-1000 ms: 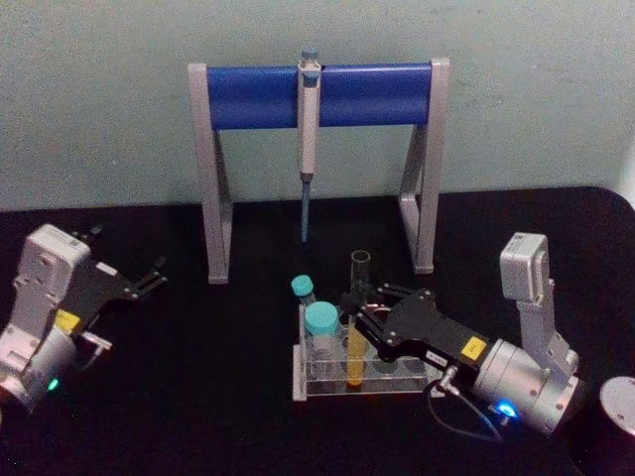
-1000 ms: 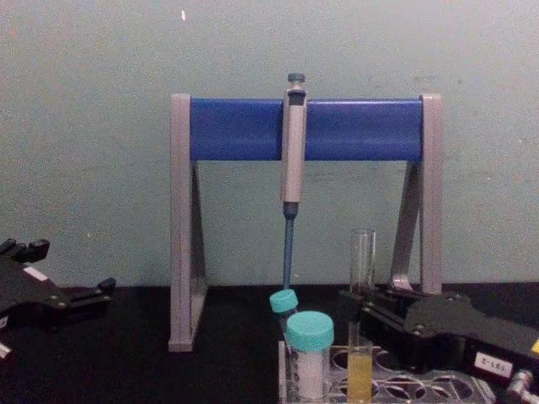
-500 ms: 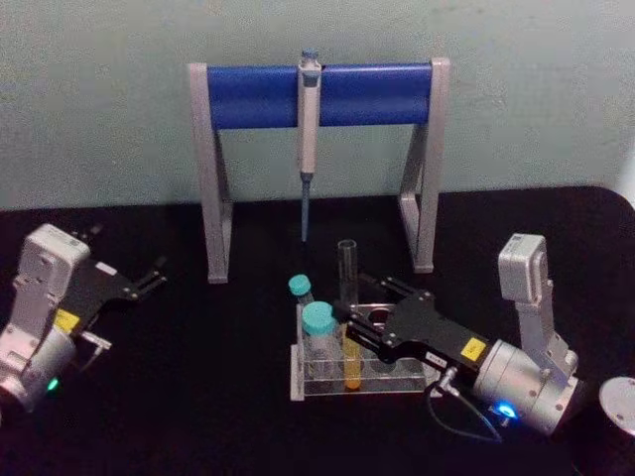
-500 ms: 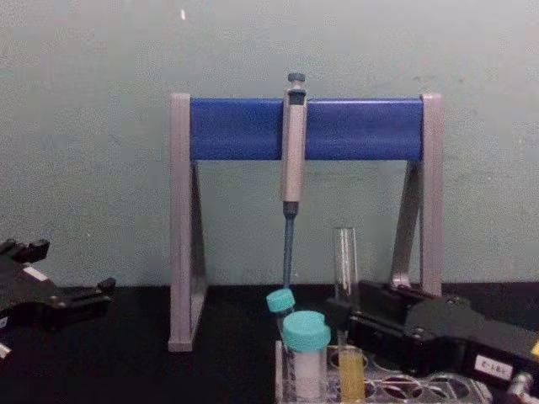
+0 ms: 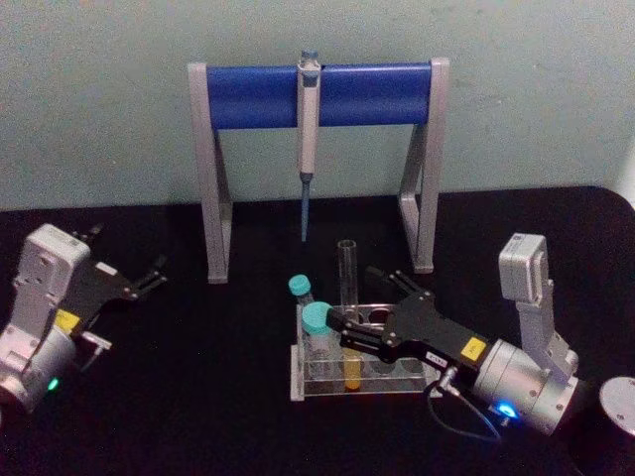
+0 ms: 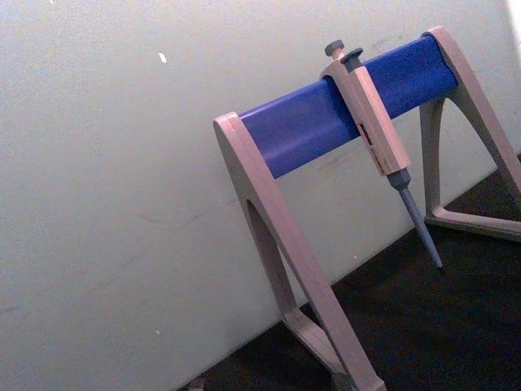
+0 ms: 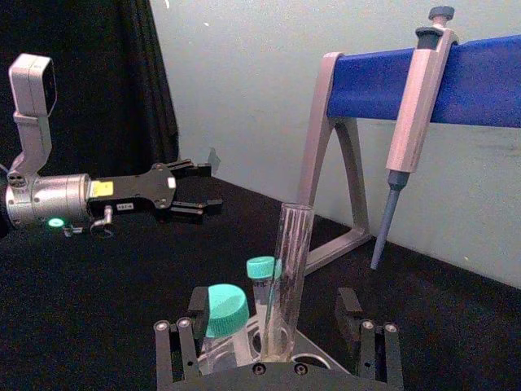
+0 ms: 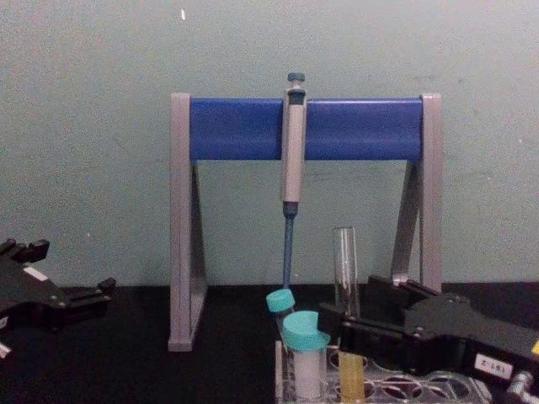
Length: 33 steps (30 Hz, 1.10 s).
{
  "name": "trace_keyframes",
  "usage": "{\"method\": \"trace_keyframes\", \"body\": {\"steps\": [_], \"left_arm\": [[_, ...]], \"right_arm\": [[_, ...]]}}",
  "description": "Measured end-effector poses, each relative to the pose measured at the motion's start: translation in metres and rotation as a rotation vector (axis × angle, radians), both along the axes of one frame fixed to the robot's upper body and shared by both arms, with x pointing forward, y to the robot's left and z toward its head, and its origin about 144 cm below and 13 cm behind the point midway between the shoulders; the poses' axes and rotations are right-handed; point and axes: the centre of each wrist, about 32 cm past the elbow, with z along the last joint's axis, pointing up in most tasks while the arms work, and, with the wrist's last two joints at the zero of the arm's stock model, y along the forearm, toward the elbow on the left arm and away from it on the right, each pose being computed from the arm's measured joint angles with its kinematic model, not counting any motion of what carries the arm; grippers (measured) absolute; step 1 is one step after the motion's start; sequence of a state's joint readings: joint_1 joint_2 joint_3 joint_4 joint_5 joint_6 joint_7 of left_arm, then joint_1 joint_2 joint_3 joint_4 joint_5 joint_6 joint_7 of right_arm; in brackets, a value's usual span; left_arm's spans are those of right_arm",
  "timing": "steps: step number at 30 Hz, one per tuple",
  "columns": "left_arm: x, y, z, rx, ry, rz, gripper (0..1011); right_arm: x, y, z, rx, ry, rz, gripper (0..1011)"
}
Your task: Pick up the test tube from the test tube rack, shake it, then place it back into the test tube rack.
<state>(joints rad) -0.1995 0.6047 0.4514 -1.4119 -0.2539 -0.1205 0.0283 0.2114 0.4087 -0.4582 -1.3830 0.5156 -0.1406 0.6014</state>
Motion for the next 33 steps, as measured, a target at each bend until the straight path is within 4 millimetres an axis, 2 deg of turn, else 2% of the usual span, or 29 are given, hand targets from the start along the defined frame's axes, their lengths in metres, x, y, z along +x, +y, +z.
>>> {"method": "trace_keyframes", "body": {"steps": [10,19,26,33], "left_arm": [[0.000,0.000,0.000,0.000,0.000,0.000,1001],[0.000,0.000,0.000,0.000,0.000,0.000,1001],[0.000,0.000,0.000,0.000,0.000,0.000,1001],[0.000,0.000,0.000,0.000,0.000,0.000,1001]], "right_arm": [[0.000,0.000,0.004,0.007,-0.018,0.005,1000],[-0.007,-0.009,0.031,0.038,-0.139,-0.031,1000],[-0.022,-0.026,0.046,0.041,-0.235,-0.198,1000],[-0.032,-0.042,0.041,-0.012,-0.239,-0.420,1000]]}}
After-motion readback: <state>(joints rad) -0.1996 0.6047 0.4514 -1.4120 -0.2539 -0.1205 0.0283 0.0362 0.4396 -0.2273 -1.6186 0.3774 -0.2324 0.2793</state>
